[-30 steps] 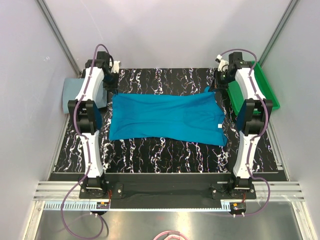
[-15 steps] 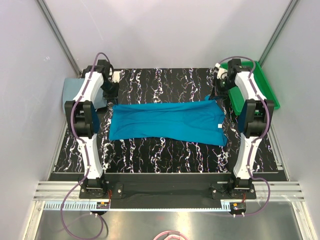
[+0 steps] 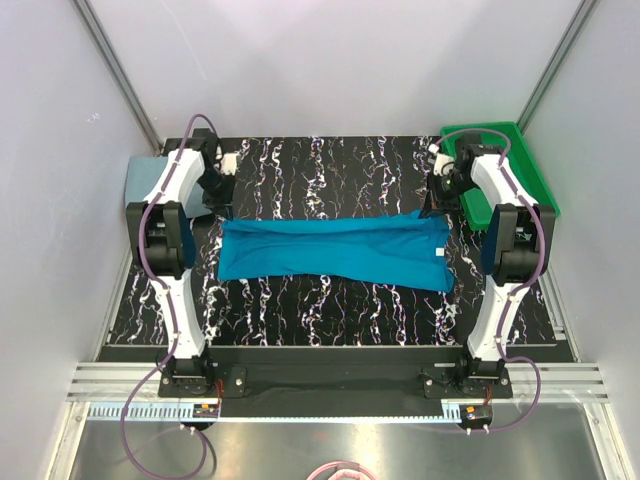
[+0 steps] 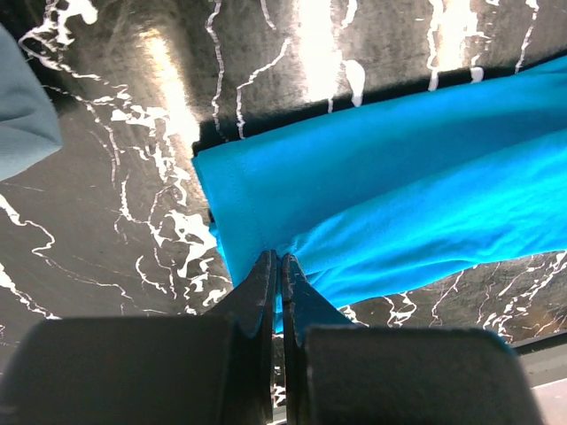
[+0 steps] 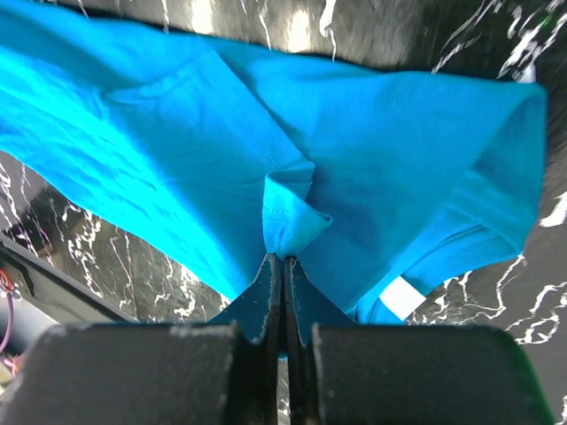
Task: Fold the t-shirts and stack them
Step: Fold the tshirt
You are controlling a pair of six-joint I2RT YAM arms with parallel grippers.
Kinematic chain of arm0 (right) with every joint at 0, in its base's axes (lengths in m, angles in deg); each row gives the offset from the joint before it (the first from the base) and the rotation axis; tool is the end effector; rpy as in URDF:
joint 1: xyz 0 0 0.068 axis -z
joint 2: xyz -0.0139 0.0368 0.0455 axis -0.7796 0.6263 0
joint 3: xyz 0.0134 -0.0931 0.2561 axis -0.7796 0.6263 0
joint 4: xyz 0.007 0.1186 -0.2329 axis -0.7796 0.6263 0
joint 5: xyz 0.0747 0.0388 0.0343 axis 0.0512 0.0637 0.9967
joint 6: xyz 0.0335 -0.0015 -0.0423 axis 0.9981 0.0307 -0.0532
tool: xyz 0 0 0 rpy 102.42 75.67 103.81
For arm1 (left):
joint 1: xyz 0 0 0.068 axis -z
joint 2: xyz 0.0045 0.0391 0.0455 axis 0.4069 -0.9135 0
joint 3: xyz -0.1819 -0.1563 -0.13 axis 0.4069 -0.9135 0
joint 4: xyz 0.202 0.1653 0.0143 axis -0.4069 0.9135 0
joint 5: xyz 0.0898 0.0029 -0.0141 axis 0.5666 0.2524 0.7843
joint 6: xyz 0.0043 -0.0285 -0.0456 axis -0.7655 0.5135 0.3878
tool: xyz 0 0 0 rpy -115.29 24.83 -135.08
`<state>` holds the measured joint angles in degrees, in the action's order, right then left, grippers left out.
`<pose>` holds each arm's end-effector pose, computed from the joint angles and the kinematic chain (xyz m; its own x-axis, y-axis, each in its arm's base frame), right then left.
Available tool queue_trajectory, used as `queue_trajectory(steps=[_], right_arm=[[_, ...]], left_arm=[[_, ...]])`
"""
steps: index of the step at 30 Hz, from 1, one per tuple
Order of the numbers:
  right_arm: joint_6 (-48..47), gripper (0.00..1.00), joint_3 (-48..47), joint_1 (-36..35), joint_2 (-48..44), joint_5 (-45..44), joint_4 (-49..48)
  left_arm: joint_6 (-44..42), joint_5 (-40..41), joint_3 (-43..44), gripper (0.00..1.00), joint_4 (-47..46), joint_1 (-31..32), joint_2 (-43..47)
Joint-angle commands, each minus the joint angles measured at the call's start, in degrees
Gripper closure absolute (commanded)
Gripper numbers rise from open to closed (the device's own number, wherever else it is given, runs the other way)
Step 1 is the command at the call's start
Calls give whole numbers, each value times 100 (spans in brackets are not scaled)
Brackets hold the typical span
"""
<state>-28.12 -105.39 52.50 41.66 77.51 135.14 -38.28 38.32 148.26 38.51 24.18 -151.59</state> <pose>0.4195 0.0075 0.2289 -0.9369 -0.1406 -0.3200 -0.2698 0.8731 0.4062 0.4310 -0.0092 0.2297 -0.9728 0.1228 -0.1965 0.1622 0.9665 -0.1989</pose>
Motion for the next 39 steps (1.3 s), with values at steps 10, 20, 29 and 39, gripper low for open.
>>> queue_trajectory(steps=[10, 20, 29, 39], right_arm=[[-290, 100, 345, 4, -306, -72, 41], [-387, 100, 627, 4, -253, -81, 111], [-475, 100, 645, 4, -218, -54, 260], [-466, 100, 680, -14, -130, 60, 393]], left_arm=[[-75, 306, 241, 100, 115, -307, 0], [-137, 69, 48, 100, 256, -306, -175], [-295, -212, -146, 94, 493, -306, -211], [-365, -186, -340, 71, 616, -306, -79]])
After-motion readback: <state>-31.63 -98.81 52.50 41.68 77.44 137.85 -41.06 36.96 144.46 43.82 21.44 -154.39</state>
